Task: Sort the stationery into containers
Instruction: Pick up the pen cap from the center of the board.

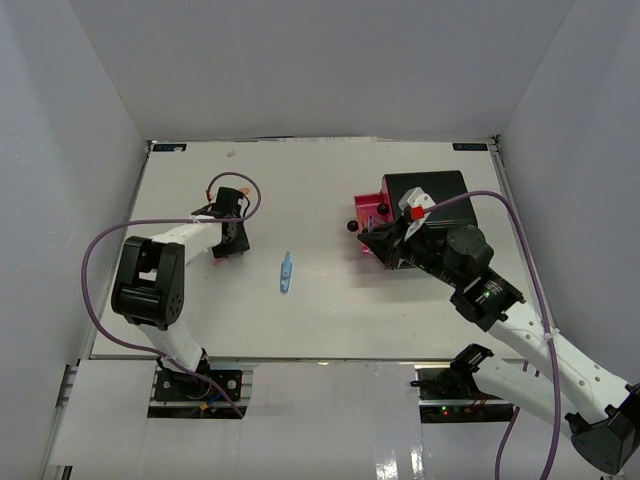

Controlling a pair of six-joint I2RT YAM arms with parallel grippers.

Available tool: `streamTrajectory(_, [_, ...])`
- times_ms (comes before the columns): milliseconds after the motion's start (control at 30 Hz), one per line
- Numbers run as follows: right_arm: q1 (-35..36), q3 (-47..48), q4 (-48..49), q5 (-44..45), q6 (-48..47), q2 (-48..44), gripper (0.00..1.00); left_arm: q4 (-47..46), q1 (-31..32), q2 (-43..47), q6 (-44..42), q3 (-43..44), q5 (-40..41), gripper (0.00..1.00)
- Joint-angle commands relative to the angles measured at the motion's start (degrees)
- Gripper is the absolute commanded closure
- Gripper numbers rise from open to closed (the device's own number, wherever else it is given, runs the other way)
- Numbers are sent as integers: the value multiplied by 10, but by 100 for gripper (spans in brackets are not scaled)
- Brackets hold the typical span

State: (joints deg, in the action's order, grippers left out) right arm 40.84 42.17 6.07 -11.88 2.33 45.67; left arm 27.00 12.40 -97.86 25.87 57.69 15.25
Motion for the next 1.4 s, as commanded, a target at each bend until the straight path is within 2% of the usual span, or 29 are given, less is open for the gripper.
streamTrajectory(0, [-1,0,9,7,-7,-10,92,4,-6,-6,-12,18,8,44])
streamTrajectory(233, [-1,-1,9,8,-5,-13,92,9,-7,-4,-11,9,-7,50])
streamTrajectory(367, [-2,-2,9,5,-2,-12,92,10,-7,2,-9,0,-10,57])
streamTrajectory(500, [-2,0,9,-5,3,-8,92,9,-6,7,-13,-1,-14,74])
streamTrajectory(600, [-2,4,10,-18,5,-6,92,3,-6,19,-20,3,-30,83])
streamTrajectory(700, [-2,15,6,-48,8,5,92,-17,-6,50,-25,10,-77,91])
streamTrajectory(733, [-1,18,4,-56,8,13,92,-28,-6,64,-27,11,-120,93])
streamTrajectory(800, [-2,27,2,-76,13,29,92,-79,-6,114,-28,7,-178,95])
streamTrajectory(833, [-1,37,3,-84,14,35,92,-101,-6,133,-28,3,-237,96])
streamTrajectory(933, [-2,63,4,-115,23,68,92,-220,-6,201,-14,-20,-321,99])
streamTrajectory(1033, [-1,91,3,-140,33,103,92,-385,-6,242,11,-39,-447,99])
streamTrajectory(1133, [1,106,20,-161,43,136,92,-486,-5,254,68,-50,-512,98])
streamTrajectory(1167, [4,120,23,-164,48,145,92,-560,-5,254,88,-53,-544,98])
streamTrajectory(1233, [8,136,30,-175,52,172,92,-632,2,253,146,-67,-563,97])
streamTrajectory(1267, [13,153,31,-177,54,181,92,-706,5,250,161,-72,-570,97])
streamTrajectory(1367, [21,174,39,-182,58,213,92,-814,21,244,208,-86,-583,97])
